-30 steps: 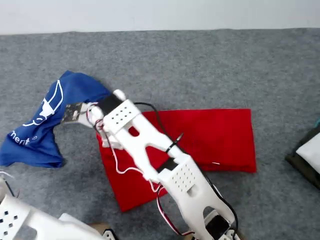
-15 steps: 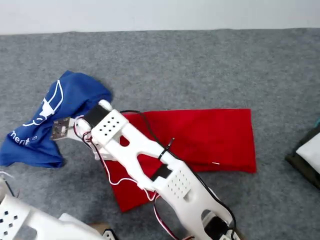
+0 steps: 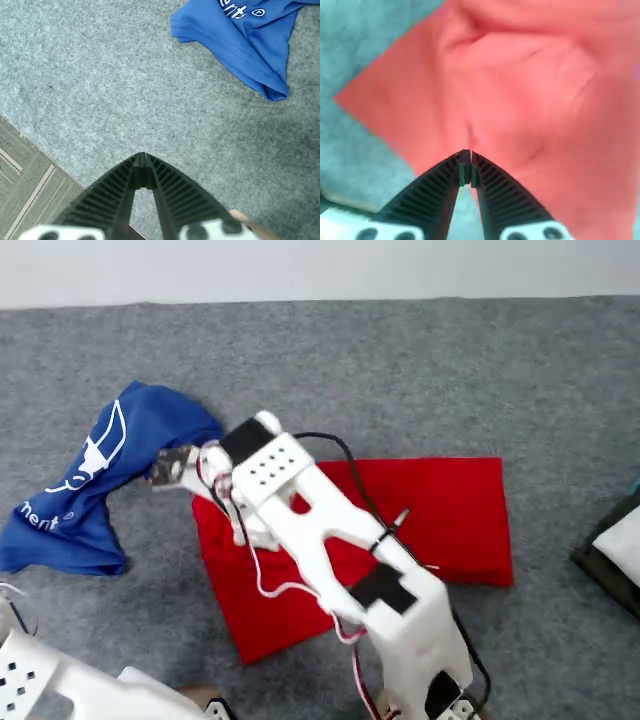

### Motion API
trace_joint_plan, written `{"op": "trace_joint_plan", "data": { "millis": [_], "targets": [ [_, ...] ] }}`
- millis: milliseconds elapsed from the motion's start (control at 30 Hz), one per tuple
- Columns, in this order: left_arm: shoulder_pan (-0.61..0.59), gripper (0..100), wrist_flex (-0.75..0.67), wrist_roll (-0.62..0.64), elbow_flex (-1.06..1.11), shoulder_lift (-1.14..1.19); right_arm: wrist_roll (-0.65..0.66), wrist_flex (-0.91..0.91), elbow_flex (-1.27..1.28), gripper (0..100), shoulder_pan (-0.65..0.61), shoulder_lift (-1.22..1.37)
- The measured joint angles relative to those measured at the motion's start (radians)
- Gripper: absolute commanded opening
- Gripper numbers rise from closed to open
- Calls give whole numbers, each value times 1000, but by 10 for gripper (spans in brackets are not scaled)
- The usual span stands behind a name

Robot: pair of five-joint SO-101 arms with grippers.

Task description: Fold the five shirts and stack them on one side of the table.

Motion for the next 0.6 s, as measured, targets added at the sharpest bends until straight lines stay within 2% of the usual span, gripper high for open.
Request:
{"op": "trace_joint_plan", "data": {
  "millis": [200, 500, 600],
  "targets": [
    [0, 3, -40, 0, 0, 0, -8, -41, 344, 9, -38, -216],
    [0, 3, -43, 0, 68, 0, 107, -354, 928, 10, -92, -537],
    [0, 3, -43, 0, 83, 0, 123, -450, 1092, 71, -133, -643]
  ]
}}
